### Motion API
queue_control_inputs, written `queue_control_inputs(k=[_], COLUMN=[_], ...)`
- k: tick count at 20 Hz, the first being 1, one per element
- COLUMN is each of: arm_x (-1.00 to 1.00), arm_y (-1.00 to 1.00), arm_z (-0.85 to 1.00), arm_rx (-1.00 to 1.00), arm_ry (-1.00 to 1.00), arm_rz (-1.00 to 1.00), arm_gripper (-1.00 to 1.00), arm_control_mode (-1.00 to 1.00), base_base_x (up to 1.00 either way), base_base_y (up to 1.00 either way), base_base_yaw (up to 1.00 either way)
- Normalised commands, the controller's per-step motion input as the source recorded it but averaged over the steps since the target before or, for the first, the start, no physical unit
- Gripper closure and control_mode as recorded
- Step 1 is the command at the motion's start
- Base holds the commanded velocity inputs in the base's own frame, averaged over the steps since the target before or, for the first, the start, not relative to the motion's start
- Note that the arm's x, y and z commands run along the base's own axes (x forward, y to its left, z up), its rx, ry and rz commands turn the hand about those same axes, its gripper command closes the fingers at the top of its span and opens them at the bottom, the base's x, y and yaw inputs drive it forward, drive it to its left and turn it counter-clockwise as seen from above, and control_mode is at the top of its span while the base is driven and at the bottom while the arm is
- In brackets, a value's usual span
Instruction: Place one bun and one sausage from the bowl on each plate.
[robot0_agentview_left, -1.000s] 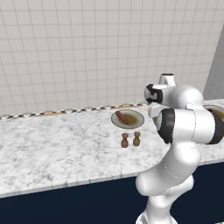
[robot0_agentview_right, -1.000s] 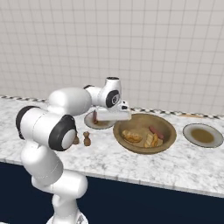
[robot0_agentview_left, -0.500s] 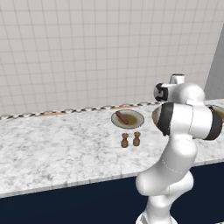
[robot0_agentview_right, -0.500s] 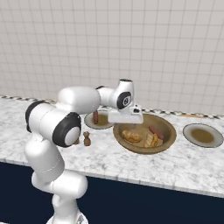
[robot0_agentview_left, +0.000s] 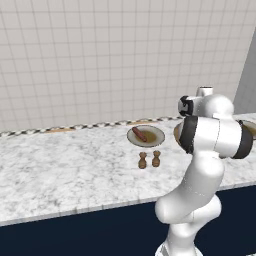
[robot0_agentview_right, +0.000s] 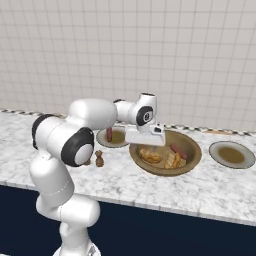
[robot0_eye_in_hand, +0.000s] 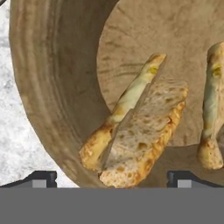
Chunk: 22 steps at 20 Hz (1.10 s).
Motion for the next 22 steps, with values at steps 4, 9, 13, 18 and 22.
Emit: queue_control_inputs(k=[4,9,13,18,22], arm_x=[-0.17,0.0,0.08,0.2,0.06], arm_y=[0.0,0.0,0.0,-0.03,0.0], arm_z=[-0.08,-0.25,-0.26,-0.17,-0.33], arm_rx=[0.0,0.0,-0.01,0.0,-0.01], arm_ry=[0.0,0.01,0.06,0.05,0.07], arm_rz=[-0.06,-0.05,-0.01,0.0,0.0], arm_gripper=[-1.0,-1.0,-1.0,-1.0,1.0], arm_control_mode=[-1.0,-1.0,-1.0,-1.0,-1.0], base_base_x=[0.0,0.0,0.0,0.0,0.0], base_base_y=[0.0,0.0,0.0,0.0,0.0], base_base_yaw=[0.0,0.0,0.0,0.0,0.0])
